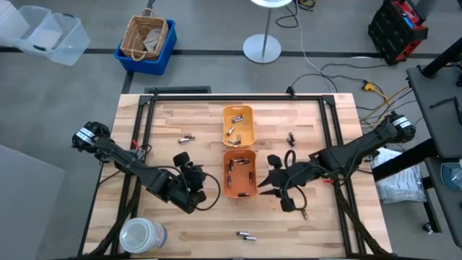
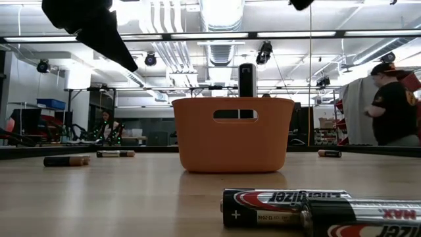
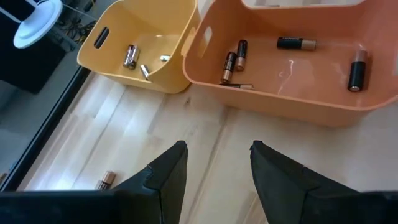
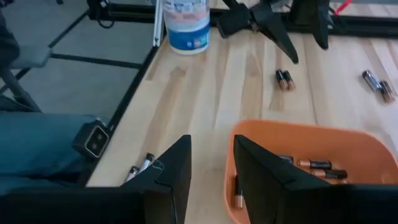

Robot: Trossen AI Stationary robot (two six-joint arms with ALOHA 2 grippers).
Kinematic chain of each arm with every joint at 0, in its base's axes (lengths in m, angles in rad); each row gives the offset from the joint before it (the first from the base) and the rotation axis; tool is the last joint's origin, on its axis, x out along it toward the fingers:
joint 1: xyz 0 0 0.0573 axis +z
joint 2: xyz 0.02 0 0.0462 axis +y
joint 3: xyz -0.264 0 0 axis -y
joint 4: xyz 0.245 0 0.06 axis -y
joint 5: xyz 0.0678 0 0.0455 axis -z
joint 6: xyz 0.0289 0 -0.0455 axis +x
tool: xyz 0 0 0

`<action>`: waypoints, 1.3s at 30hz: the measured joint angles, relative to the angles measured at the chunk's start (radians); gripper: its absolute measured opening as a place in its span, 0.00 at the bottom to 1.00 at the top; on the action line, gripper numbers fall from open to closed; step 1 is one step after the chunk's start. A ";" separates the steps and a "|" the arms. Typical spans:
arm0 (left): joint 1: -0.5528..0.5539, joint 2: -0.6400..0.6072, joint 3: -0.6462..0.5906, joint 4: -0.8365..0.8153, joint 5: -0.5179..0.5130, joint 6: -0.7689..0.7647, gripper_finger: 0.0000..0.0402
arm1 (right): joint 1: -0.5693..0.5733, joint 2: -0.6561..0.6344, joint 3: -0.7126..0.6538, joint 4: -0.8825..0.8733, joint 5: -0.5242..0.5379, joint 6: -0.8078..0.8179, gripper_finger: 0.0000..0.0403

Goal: Sort batteries
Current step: Put the black battery into the orange bin

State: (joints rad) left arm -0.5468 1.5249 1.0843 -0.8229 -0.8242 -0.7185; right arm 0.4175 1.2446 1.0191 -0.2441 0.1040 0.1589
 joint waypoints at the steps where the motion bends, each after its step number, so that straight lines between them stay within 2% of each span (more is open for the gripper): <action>1: 0.000 0.000 0.000 0.000 -0.001 0.000 0.39 | 0.004 0.001 0.005 0.002 0.000 -0.001 0.28; 4: 0.000 0.001 0.000 0.001 -0.003 -0.002 0.39 | 0.006 0.001 0.002 0.001 0.003 -0.011 0.29; 9: 0.000 0.011 0.000 0.003 -0.004 -0.005 0.39 | 0.006 0.003 -0.040 -0.012 0.121 -0.023 0.29; 12: 0.000 0.012 0.000 0.002 -0.005 0.004 0.39 | 0.007 0.002 -0.034 -0.032 0.132 0.020 0.27; 20: 0.000 0.011 -0.001 -0.022 0.010 0.006 0.39 | 0.010 0.001 0.100 -0.338 0.130 0.226 0.21; 25: 0.000 0.011 -0.001 -0.024 0.021 0.006 0.39 | 0.036 0.001 0.146 -0.587 0.076 0.401 0.23; 29: 0.000 0.011 -0.001 -0.024 0.021 0.007 0.39 | 0.059 0.001 0.135 -0.710 0.046 0.524 0.26; 39: 0.002 0.011 -0.001 -0.023 0.021 0.021 0.39 | 0.112 0.002 0.052 -0.809 -0.090 0.849 0.31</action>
State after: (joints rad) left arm -0.5449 1.5364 1.0832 -0.8463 -0.8032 -0.6975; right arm 0.5300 1.2465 1.0716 -1.0530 0.0136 1.0081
